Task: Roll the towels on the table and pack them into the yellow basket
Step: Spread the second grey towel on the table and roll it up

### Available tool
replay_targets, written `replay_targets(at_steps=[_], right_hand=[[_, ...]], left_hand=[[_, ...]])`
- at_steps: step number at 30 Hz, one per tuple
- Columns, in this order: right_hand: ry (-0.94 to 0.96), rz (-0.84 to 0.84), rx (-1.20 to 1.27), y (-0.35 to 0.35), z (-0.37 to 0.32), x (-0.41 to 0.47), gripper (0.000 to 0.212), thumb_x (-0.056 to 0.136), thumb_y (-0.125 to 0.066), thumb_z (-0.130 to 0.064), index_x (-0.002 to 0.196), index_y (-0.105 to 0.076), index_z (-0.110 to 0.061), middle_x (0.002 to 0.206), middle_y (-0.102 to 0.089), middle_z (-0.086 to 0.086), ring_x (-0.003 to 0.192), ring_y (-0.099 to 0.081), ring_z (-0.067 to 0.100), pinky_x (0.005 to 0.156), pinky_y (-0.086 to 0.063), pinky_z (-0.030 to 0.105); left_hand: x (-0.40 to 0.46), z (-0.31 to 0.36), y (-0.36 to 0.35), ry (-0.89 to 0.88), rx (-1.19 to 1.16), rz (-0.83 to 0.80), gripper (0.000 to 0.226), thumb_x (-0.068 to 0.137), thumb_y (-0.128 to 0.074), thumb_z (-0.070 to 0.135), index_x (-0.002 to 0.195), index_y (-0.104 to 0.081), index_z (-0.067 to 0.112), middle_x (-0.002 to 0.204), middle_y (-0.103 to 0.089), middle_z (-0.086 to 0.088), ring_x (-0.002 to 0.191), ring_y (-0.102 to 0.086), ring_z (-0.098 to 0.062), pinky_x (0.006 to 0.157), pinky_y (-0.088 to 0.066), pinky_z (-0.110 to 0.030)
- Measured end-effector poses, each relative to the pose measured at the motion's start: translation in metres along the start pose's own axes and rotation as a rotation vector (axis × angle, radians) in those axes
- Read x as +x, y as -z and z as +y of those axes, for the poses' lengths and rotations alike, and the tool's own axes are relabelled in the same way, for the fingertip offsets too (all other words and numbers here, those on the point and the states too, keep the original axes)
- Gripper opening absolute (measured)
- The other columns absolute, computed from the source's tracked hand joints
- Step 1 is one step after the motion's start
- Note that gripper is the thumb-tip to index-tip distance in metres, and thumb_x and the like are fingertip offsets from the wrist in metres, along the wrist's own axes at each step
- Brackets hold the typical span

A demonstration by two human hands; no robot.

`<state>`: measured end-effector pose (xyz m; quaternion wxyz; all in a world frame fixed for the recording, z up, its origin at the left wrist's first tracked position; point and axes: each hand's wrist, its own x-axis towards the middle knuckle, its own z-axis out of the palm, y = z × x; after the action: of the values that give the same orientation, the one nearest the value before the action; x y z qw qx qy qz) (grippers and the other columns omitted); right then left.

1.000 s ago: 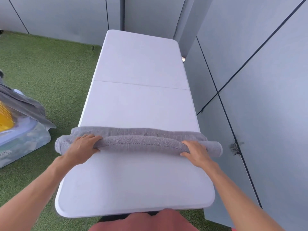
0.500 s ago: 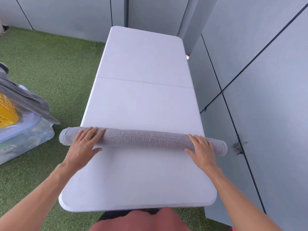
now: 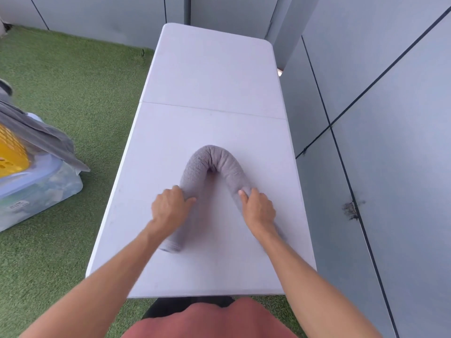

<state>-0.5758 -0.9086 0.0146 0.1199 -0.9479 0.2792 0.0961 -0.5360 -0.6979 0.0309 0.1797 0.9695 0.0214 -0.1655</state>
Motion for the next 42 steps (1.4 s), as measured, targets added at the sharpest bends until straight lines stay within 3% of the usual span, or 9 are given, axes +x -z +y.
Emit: replay_targets(at_steps=[8, 15, 20, 24, 28, 33, 36, 40, 42], right_hand=[[0.16, -0.318, 0.368, -0.002, -0.02, 0.004, 0.038, 0.098, -0.042, -0.033, 0.121, -0.051, -0.005, 0.117, -0.062, 0.022, 0.109, -0.059, 0.035, 0.092, -0.046, 0.039], [0.112, -0.094, 0.744, -0.007, -0.01, -0.003, 0.037, 0.084, -0.069, -0.019, 0.118, -0.057, -0.009, 0.097, -0.064, 0.002, 0.085, -0.059, 0.016, 0.073, -0.039, 0.019], [0.134, -0.038, 0.78, -0.021, -0.005, -0.002, 0.035, 0.083, -0.07, -0.022, 0.115, -0.058, -0.012, 0.099, -0.064, 0.006, 0.086, -0.058, 0.02, 0.08, -0.045, 0.031], [0.208, -0.115, 0.654, -0.013, 0.001, -0.005, 0.046, 0.089, -0.061, -0.037, 0.128, -0.055, -0.013, 0.113, -0.063, 0.013, 0.105, -0.057, 0.027, 0.096, -0.045, 0.041], [0.206, -0.389, 0.184, 0.01, 0.019, -0.027, 0.084, 0.081, -0.05, -0.07, 0.15, -0.023, -0.03, 0.136, -0.042, 0.011, 0.128, -0.037, 0.034, 0.1, -0.035, 0.054], [0.221, -0.518, 0.093, 0.014, 0.009, -0.049, 0.132, 0.065, -0.058, -0.081, 0.151, 0.007, -0.005, 0.15, -0.023, 0.013, 0.135, -0.027, 0.034, 0.099, -0.038, 0.053], [0.243, -0.51, 0.075, 0.007, -0.002, -0.056, 0.148, 0.055, -0.068, -0.079, 0.148, 0.02, -0.003, 0.151, -0.013, 0.01, 0.134, -0.023, 0.031, 0.094, -0.038, 0.055], [0.224, -0.381, 0.011, -0.004, -0.01, -0.065, 0.157, 0.043, -0.067, -0.084, 0.149, 0.015, -0.004, 0.147, -0.02, 0.01, 0.127, -0.031, 0.03, 0.089, -0.041, 0.053], [0.189, -0.268, -0.029, -0.011, -0.019, -0.068, 0.154, 0.043, -0.066, -0.084, 0.15, 0.008, -0.003, 0.138, -0.03, 0.01, 0.118, -0.038, 0.028, 0.083, -0.043, 0.049]], left_hand=[[-0.019, 0.045, -0.023, 0.036, -0.149, -0.166, 0.049, 0.089, -0.06, 0.046, 0.104, -0.052, 0.001, 0.11, -0.061, -0.022, 0.103, -0.058, -0.04, 0.08, -0.043, -0.039], [-0.02, 0.034, -0.02, 0.096, -0.289, -0.338, 0.04, 0.083, -0.065, 0.04, 0.096, -0.048, 0.005, 0.097, -0.063, -0.015, 0.079, -0.068, -0.031, 0.073, -0.055, -0.037], [-0.026, 0.035, -0.024, 0.148, -0.412, -0.386, 0.033, 0.081, -0.07, 0.032, 0.084, -0.047, 0.009, 0.085, -0.065, -0.014, 0.075, -0.07, -0.029, 0.071, -0.059, -0.045], [-0.03, 0.038, -0.023, 0.183, -0.479, -0.386, 0.03, 0.083, -0.072, 0.03, 0.08, -0.048, 0.011, 0.084, -0.065, -0.01, 0.074, -0.069, -0.024, 0.067, -0.06, -0.038], [-0.032, 0.038, -0.026, 0.206, -0.494, -0.405, 0.027, 0.085, -0.07, 0.033, 0.083, -0.053, 0.011, 0.087, -0.066, -0.006, 0.073, -0.07, -0.021, 0.068, -0.058, -0.037], [-0.017, 0.033, -0.028, 0.196, -0.345, -0.464, 0.037, 0.082, -0.071, 0.04, 0.087, -0.057, 0.005, 0.098, -0.066, -0.014, 0.084, -0.066, -0.027, 0.072, -0.052, -0.035], [-0.007, 0.031, -0.023, 0.219, -0.297, -0.59, 0.039, 0.08, -0.07, 0.041, 0.096, -0.058, 0.007, 0.103, -0.068, -0.014, 0.091, -0.066, -0.023, 0.065, -0.044, -0.031], [-0.001, 0.034, -0.017, 0.249, -0.273, -0.694, 0.046, 0.081, -0.07, 0.041, 0.112, -0.056, 0.01, 0.108, -0.069, -0.004, 0.093, -0.068, -0.013, 0.089, -0.047, -0.04], [-0.001, 0.036, -0.015, 0.245, -0.279, -0.698, 0.045, 0.083, -0.068, 0.039, 0.114, -0.056, 0.01, 0.109, -0.068, -0.004, 0.093, -0.068, -0.013, 0.087, -0.046, -0.038]])
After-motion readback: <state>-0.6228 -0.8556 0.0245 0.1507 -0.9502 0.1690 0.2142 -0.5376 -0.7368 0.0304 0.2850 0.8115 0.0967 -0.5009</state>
